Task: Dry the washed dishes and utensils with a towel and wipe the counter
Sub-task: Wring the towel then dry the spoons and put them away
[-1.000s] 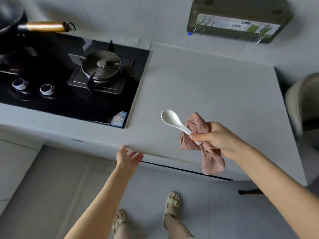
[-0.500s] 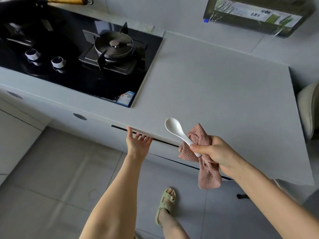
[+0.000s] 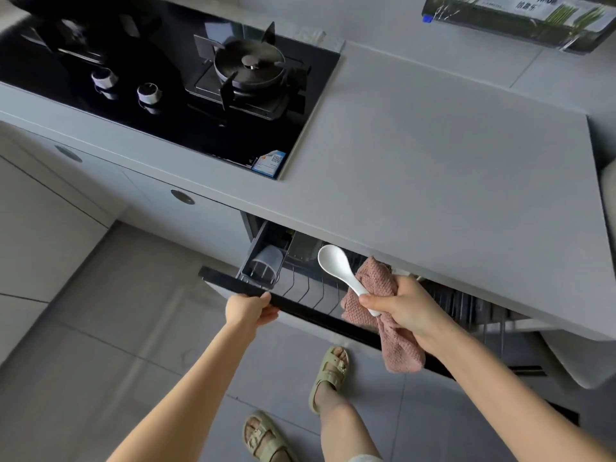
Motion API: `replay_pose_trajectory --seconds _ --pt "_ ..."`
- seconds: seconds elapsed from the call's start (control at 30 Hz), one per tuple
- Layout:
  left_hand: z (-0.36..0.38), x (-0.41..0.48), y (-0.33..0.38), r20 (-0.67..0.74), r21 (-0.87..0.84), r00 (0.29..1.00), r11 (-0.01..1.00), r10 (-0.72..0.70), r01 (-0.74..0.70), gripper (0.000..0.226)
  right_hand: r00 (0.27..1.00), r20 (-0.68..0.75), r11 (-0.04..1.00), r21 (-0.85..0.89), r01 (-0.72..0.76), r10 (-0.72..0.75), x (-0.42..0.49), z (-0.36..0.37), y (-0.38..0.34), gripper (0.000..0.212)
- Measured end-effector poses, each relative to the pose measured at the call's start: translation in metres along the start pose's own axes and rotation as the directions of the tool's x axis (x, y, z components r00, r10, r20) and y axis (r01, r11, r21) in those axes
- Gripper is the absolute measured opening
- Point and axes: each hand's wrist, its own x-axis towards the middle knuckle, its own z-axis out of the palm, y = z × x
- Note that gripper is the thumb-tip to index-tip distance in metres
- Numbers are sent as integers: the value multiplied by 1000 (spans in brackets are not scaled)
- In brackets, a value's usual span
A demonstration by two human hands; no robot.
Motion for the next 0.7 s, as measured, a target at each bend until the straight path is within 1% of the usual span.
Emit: replay_pose_trajectory --seconds 0.07,0.13,0.2,0.27,0.33,0.37,0.4,0.43,0.47,0.5,0.53,0.57,0.6,0.7 --pt "-19 -10 -9 26 160 1000 987 -12 8 17 999 17 999 -28 -28 29 2 10 5 13" --pt "-36 -18 -15 48 344 999 939 -25 7 23 997 46 998 -23 -61 62 4 21 11 10" --pt "-51 -25 -22 58 482 997 876 -57 22 30 994 43 995 8 -101 101 7 34 17 8" --pt "-63 -28 -28 99 586 980 806 -171 82 41 990 21 988 62 -138 137 13 46 22 6" --pt "-71 -31 -23 182 646 920 747 -348 155 56 986 16 981 103 -167 166 20 61 26 8" --pt "-71 -33 -15 217 639 896 750 -387 170 58 983 15 975 127 -181 180 25 69 28 8" --pt "-68 -35 -3 241 609 891 774 -386 170 56 981 8 969 156 -194 195 30 77 30 7" --pt "-63 -36 9 251 565 907 812 -339 147 53 978 4 961 185 -206 209 35 84 32 10" --pt "-54 -35 18 236 514 947 855 -218 69 47 976 5 956 198 -216 220 40 91 34 14" --pt "-45 -30 22 199 472 978 881 -61 -41 38 974 15 954 202 -222 224 43 98 36 15" --pt "-34 -26 26 167 440 984 888 69 -137 32 974 30 952 206 -225 224 46 105 37 15" --pt "-23 -22 27 150 401 980 899 127 -178 30 974 44 950 215 -226 221 49 111 38 15" --pt "-13 -17 26 150 352 981 920 126 -172 28 975 50 950 218 -223 217 51 116 39 14" --pt "10 1 21 126 121 992 992 12 -28 14 984 19 969 167 -179 179 61 125 42 10"
